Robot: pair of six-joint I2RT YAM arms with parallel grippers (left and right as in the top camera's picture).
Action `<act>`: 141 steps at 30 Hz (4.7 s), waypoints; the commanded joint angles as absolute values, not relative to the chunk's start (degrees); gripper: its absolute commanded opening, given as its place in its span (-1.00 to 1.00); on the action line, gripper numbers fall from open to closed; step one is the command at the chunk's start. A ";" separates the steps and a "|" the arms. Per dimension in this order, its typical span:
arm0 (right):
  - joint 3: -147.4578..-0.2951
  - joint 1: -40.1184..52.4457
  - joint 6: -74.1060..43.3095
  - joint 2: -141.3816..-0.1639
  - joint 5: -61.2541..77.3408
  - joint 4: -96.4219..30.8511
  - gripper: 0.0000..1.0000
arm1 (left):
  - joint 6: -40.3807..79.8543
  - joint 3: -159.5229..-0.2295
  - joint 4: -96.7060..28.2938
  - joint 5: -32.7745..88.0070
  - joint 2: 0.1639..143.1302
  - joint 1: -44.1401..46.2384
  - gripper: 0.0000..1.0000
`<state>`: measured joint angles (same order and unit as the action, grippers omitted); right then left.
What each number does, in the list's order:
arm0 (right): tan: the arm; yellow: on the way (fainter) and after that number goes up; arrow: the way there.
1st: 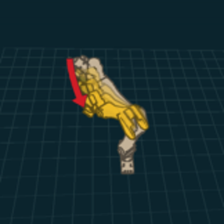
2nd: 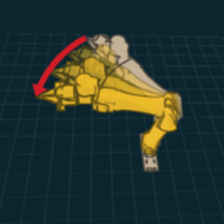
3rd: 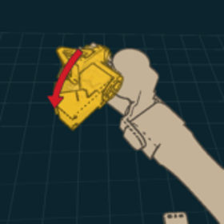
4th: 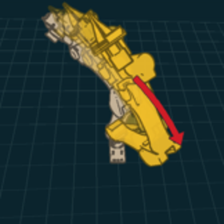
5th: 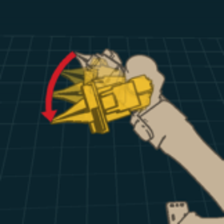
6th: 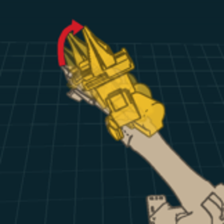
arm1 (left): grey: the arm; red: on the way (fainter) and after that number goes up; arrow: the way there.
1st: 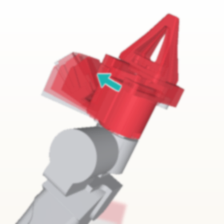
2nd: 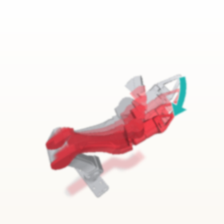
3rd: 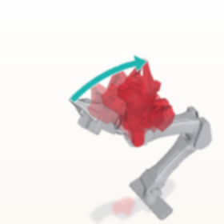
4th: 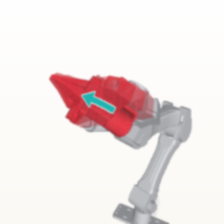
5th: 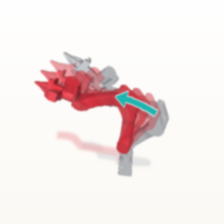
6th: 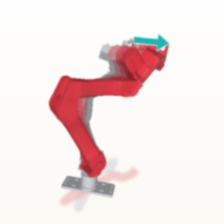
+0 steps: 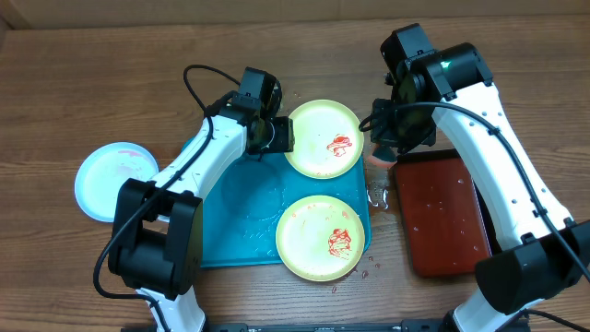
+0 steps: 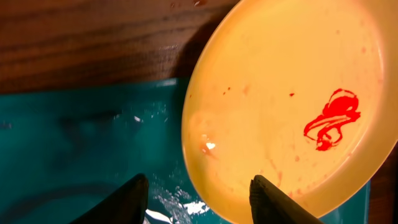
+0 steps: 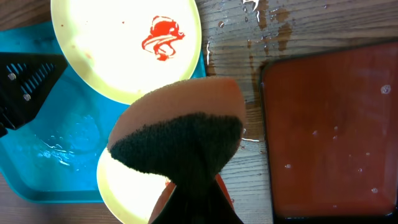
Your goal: Clean dirty plates on tray and stack at the side
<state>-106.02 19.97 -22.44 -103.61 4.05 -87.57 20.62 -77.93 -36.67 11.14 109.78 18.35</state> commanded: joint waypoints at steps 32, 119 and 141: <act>-106.02 20.21 -20.91 -103.22 4.01 -88.55 -0.92 | 32.23 -78.94 -42.85 -1.28 117.97 18.65 -0.92; -80.31 45.74 -12.86 -120.77 4.38 -30.13 -0.92 | 16.01 -78.91 -49.12 8.60 116.60 10.90 -0.91; -80.51 27.22 -18.83 -120.75 2.24 -36.14 -0.92 | 15.84 -78.91 -50.09 8.08 116.60 10.90 -0.91</act>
